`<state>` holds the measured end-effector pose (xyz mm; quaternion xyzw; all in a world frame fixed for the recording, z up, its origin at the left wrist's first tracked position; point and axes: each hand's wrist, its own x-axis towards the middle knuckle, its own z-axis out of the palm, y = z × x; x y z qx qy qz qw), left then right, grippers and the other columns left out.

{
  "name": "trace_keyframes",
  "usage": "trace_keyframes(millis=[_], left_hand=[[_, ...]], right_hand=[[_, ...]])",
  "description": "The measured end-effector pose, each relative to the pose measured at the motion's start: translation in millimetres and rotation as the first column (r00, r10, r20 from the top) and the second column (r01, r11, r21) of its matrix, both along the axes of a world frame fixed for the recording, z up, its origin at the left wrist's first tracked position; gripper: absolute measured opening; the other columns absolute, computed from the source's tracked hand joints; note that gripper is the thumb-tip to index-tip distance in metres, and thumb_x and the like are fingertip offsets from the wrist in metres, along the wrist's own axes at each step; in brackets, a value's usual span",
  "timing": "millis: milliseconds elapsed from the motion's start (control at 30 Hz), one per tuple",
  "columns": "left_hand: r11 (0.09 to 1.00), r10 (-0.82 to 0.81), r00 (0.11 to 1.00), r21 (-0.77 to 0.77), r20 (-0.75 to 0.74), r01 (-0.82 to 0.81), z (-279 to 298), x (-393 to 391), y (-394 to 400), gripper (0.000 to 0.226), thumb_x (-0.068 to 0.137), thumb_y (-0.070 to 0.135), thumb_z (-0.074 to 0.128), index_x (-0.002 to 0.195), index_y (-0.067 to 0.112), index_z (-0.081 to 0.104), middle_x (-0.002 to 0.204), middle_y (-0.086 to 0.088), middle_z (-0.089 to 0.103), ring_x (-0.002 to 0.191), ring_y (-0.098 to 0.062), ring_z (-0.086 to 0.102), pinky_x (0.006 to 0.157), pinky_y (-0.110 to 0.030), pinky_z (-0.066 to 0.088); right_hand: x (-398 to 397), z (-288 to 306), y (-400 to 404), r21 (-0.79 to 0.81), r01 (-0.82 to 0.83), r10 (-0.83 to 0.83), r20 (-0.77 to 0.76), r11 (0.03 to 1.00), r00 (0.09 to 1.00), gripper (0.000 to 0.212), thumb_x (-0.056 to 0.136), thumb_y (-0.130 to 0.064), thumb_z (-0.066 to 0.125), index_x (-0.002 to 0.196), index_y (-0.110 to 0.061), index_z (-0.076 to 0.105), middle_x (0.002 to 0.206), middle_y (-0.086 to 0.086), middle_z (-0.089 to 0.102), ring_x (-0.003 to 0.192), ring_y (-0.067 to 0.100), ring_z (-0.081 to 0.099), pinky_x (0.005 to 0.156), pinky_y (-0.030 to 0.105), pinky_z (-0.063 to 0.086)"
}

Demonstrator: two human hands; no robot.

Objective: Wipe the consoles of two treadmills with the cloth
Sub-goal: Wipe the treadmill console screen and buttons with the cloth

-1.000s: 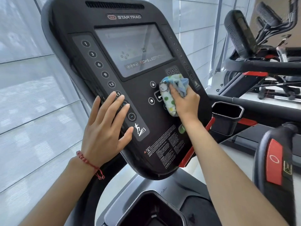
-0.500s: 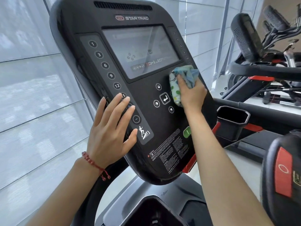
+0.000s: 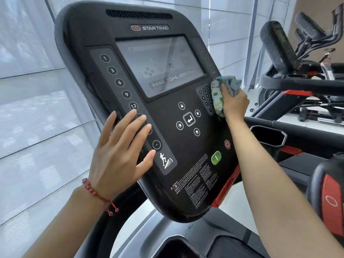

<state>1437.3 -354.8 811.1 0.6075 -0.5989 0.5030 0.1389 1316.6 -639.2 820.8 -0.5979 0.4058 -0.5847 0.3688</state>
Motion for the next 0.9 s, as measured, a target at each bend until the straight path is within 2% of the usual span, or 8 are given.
trace_keyframes(millis=[100, 200, 367, 533, 667, 900], left_hand=[[1.0, 0.0, 1.0, 0.006, 0.024, 0.0, 12, 9, 1, 0.042, 0.094, 0.031, 0.045, 0.113, -0.002, 0.063, 0.123, -0.017, 0.058, 0.124, -0.03, 0.045, 0.109, -0.052, 0.025], [1.0, 0.0, 0.999, 0.005, 0.035, -0.001, 24, 18, 3, 0.043, 0.095, 0.031, 0.043, 0.115, -0.002, 0.062, 0.126, -0.018, 0.056, 0.125, -0.03, 0.043, 0.108, -0.053, 0.026], [0.999, 0.01, 0.998, 0.042, 0.067, -0.013, 40, 29, 1, 0.046, 0.094, 0.033, 0.043, 0.117, -0.002, 0.062, 0.128, -0.018, 0.055, 0.126, -0.03, 0.042, 0.108, -0.053, 0.026], [0.998, -0.022, 0.997, 0.058, 0.076, 0.018, 42, 33, -2, 0.045, 0.092, 0.033, 0.044, 0.115, -0.001, 0.063, 0.127, -0.018, 0.056, 0.125, -0.031, 0.044, 0.109, -0.052, 0.026], [0.998, -0.052, 0.997, 0.043, 0.065, 0.05, 43, 35, -4, 0.044, 0.092, 0.032, 0.044, 0.113, -0.001, 0.065, 0.126, -0.018, 0.057, 0.125, -0.03, 0.044, 0.108, -0.052, 0.026], [0.995, -0.093, 0.994, 0.037, 0.064, 0.091, 44, 38, -6, 0.044, 0.092, 0.031, 0.044, 0.11, -0.001, 0.066, 0.125, -0.018, 0.056, 0.125, -0.03, 0.044, 0.109, -0.051, 0.026]], right_hand=[[-11, -16, -3, 0.14, 0.082, -0.085, 0.013, 0.987, 0.996, 0.045, 0.089, -0.046, 0.053, 0.108, -0.006, 0.063, 0.111, 0.015, 0.066, 0.107, 0.031, 0.058, 0.077, 0.026, 0.039], [-28, -34, -7, 0.276, 0.173, -0.174, -0.018, 0.945, 0.985, 0.05, 0.09, -0.046, 0.051, 0.113, -0.003, 0.058, 0.122, 0.019, 0.059, 0.116, 0.033, 0.052, 0.087, 0.033, 0.041], [-20, -23, -8, 0.364, 0.217, -0.237, 0.012, 0.906, 0.971, 0.053, 0.088, -0.043, 0.055, 0.119, -0.001, 0.053, 0.128, 0.019, 0.054, 0.119, 0.036, 0.05, 0.093, 0.038, 0.042], [9, 17, -11, 0.315, 0.165, -0.199, 0.08, 0.935, 0.977, 0.048, 0.089, -0.041, 0.055, 0.117, -0.003, 0.055, 0.125, 0.015, 0.058, 0.116, 0.032, 0.053, 0.091, 0.036, 0.044], [35, 55, -16, 0.273, 0.153, -0.169, 0.038, 0.95, 0.985, 0.048, 0.091, -0.041, 0.051, 0.121, -0.004, 0.051, 0.128, 0.015, 0.054, 0.116, 0.032, 0.053, 0.091, 0.037, 0.044], [75, 118, -20, 0.17, 0.08, -0.092, 0.065, 0.982, 0.994, 0.045, 0.091, -0.042, 0.05, 0.119, -0.007, 0.053, 0.123, 0.011, 0.058, 0.111, 0.029, 0.057, 0.084, 0.035, 0.046]])
